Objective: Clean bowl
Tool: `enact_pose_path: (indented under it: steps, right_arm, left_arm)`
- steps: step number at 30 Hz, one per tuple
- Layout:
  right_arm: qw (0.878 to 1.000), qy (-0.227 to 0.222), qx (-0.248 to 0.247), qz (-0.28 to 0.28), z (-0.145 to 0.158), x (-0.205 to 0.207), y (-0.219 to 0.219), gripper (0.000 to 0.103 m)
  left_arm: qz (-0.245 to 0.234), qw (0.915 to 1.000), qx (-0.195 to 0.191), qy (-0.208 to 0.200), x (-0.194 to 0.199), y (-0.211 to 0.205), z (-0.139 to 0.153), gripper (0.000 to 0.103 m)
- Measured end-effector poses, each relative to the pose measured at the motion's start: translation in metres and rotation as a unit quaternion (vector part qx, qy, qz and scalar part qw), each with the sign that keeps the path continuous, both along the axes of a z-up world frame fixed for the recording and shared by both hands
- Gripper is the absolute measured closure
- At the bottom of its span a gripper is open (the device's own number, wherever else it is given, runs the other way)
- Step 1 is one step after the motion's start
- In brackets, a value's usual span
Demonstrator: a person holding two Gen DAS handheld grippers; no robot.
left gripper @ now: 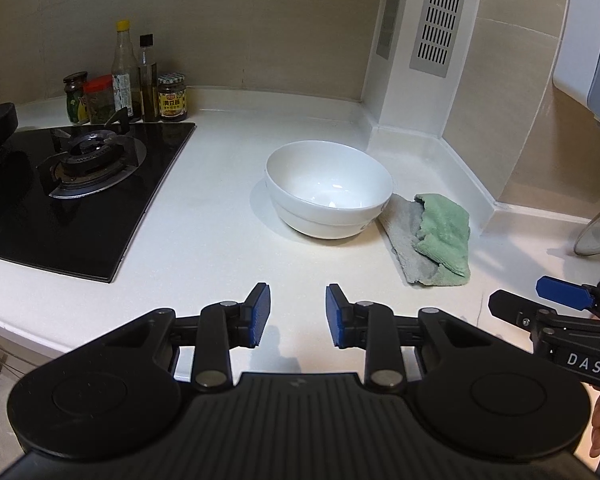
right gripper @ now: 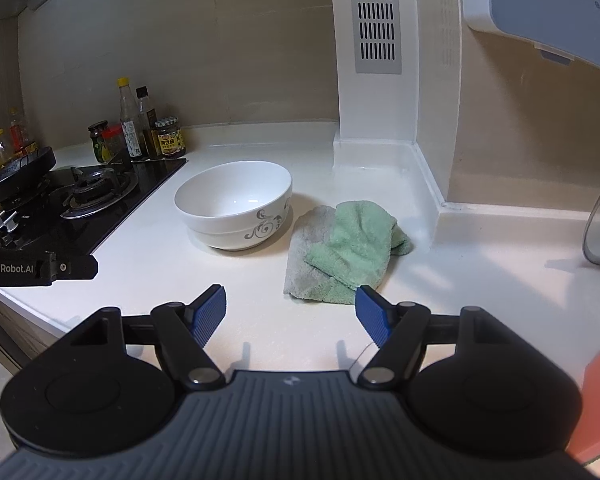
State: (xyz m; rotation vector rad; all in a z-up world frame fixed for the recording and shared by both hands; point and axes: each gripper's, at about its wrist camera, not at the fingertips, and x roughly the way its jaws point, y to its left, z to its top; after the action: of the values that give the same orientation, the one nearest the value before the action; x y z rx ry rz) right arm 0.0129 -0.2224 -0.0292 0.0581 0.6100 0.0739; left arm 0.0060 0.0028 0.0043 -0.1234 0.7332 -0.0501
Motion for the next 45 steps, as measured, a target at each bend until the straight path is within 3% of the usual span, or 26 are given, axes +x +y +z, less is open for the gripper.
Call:
enact_pose_path:
  steps: [45]
  right_arm:
    - [1.0,0.009,0.003,0.004,-0.007,0.002,0.001,0.035]
  left_arm:
    - [-0.017,0.9998,0.002,0.009,-0.001,-0.011,-0.008,0.067]
